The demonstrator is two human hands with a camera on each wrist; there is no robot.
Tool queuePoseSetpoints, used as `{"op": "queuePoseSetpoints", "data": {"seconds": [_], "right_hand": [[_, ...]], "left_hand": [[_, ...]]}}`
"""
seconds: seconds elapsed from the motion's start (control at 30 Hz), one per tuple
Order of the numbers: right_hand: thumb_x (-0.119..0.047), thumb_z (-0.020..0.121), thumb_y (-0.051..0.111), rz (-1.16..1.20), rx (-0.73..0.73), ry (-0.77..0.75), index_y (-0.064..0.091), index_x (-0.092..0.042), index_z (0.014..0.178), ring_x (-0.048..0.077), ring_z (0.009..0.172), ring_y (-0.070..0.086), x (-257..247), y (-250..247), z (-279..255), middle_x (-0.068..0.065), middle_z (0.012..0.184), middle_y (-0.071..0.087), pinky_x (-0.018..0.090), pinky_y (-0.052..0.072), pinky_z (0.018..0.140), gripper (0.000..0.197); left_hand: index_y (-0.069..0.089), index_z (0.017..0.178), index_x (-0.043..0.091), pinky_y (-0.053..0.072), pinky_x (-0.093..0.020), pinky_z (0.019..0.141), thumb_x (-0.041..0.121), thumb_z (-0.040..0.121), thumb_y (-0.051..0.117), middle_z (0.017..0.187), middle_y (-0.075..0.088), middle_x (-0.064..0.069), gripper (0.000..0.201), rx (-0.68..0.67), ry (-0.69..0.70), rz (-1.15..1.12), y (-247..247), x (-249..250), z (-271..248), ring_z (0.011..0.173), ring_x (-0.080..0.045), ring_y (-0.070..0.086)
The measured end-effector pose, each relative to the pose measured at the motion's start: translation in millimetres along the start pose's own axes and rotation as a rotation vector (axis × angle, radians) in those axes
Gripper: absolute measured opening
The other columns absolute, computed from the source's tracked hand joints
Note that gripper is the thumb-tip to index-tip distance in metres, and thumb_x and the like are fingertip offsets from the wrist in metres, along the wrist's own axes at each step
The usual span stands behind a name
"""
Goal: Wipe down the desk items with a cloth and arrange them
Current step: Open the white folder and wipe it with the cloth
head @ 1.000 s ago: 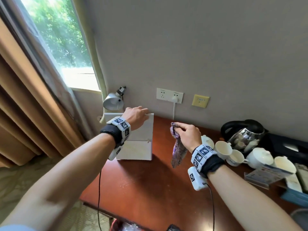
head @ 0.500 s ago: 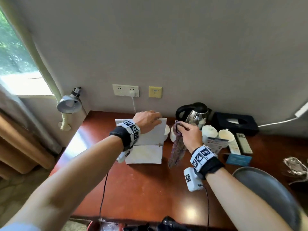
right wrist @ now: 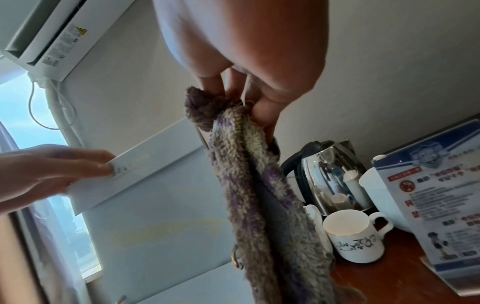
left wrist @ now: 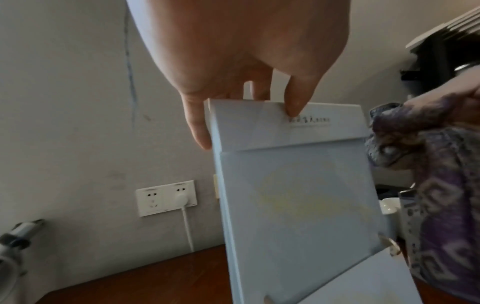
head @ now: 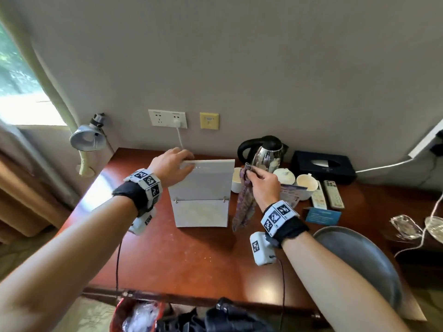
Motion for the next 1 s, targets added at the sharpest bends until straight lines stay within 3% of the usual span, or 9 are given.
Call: {"op": "queuePoseSetpoints", "data": {"seconds": [0.13, 0.23, 0.37, 0.5, 0.63, 0.77, 0.9, 0.93, 1.0], "right_hand": [[-0.025, 0.094, 0.065, 0.021, 0.006, -0.03, 0.072, -0.017, 0.121, 0.014, 0.112, 0.063, -15.1, 4.1, -0.3, -0.001, 0.116, 0.073, 0.02, 0.044, 0.095, 0.029], [-0.024, 0.095, 0.063, 0.131, 0.047, -0.061, 0.07, -0.015, 0.124, 0.012, 0.112, 0.063, -28.4, 5.1, -2.4, 0.0, 0.117, 0.072, 0.022, 0.046, 0.099, 0.031], [-0.017, 0.096, 0.062, 0.187, 0.056, -0.152, 0.068, -0.009, 0.125, 0.01, 0.113, 0.062, -52.2, 14.7, -2.6, 0.003, 0.12, 0.071, 0.012, 0.04, 0.096, 0.031], [-0.019, 0.094, 0.062, 0.167, -0.05, -0.157, 0.064, -0.013, 0.13, 0.014, 0.121, 0.059, -57.6, 47.7, -1.4, 0.002, 0.127, 0.068, 0.028, 0.042, 0.108, 0.037], [-0.018, 0.094, 0.063, 0.1, -0.188, -0.147, 0.057, -0.015, 0.139, 0.018, 0.137, 0.046, -52.9, 92.7, -7.6, 0.005, 0.145, 0.054, 0.032, 0.033, 0.117, 0.045], [-0.021, 0.095, 0.061, 0.056, -0.188, -0.119, 0.049, -0.021, 0.145, 0.022, 0.143, 0.037, -46.3, 118.6, -17.6, 0.005, 0.153, 0.044, 0.024, 0.025, 0.117, 0.052], [-0.036, 0.099, 0.056, -0.004, -0.239, -0.082, 0.045, -0.033, 0.148, 0.013, 0.141, 0.037, -35.9, 144.7, -55.7, -0.005, 0.154, 0.041, 0.006, 0.018, 0.096, 0.05], [-0.034, 0.099, 0.057, 0.014, -0.287, -0.085, 0.045, -0.032, 0.147, 0.012, 0.141, 0.037, -32.9, 156.2, -69.3, -0.007, 0.154, 0.041, 0.006, 0.019, 0.099, 0.05], [-0.024, 0.098, 0.061, 0.093, -0.326, -0.107, 0.049, -0.025, 0.145, 0.013, 0.143, 0.037, -31.8, 173.1, -87.0, -0.003, 0.153, 0.043, 0.016, 0.024, 0.114, 0.048]], "left_hand": [[0.065, 0.121, 0.022, 0.047, -0.037, 0.082, 0.038, 0.1, 0.052, 0.115, 0.069, -0.007, 0.029, -0.008, -0.065, 0.041, -1.8, -15.2, -11.2, 0.103, -0.035, 0.062], [0.069, 0.108, 0.027, 0.047, -0.034, 0.073, 0.041, 0.099, 0.054, 0.096, 0.07, -0.004, 0.023, -0.034, -0.087, -0.032, -1.8, -7.6, -13.9, 0.091, -0.032, 0.063], [0.068, 0.103, 0.019, 0.05, -0.036, 0.073, 0.043, 0.1, 0.052, 0.09, 0.069, -0.007, 0.029, -0.049, -0.112, -0.092, 6.5, 2.3, -19.9, 0.086, -0.031, 0.063], [0.064, 0.104, 0.022, 0.051, -0.035, 0.075, 0.043, 0.101, 0.049, 0.091, 0.067, -0.007, 0.026, -0.094, -0.156, -0.178, 21.9, -8.0, -31.4, 0.085, -0.029, 0.062], [0.054, 0.082, 0.016, 0.042, -0.033, 0.065, 0.042, 0.104, 0.043, 0.074, 0.056, -0.005, 0.036, -0.101, -0.183, -0.321, 28.0, -27.0, -41.3, 0.069, -0.023, 0.05], [0.055, 0.081, 0.012, 0.038, -0.032, 0.062, 0.039, 0.105, 0.042, 0.071, 0.053, -0.004, 0.038, -0.1, -0.173, -0.334, 23.8, -29.9, -37.2, 0.065, -0.021, 0.045], [0.054, 0.085, 0.002, 0.037, -0.033, 0.06, 0.036, 0.106, 0.042, 0.071, 0.051, -0.007, 0.042, -0.063, -0.192, -0.363, 24.1, -39.5, -38.0, 0.065, -0.023, 0.044], [0.055, 0.085, 0.001, 0.04, -0.035, 0.061, 0.035, 0.106, 0.041, 0.071, 0.052, -0.007, 0.042, -0.054, -0.209, -0.382, 25.4, -45.7, -40.2, 0.066, -0.023, 0.045], [0.057, 0.088, 0.003, 0.05, -0.04, 0.064, 0.035, 0.106, 0.04, 0.072, 0.053, -0.006, 0.041, -0.045, -0.244, -0.422, 28.5, -58.7, -45.2, 0.068, -0.024, 0.049]]}}
Point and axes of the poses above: each hand's wrist, its own z-axis towards the middle knuckle, its own y-axis out of the palm, x = y × z, the point moved 9 cm from there along z, towards the middle knuckle
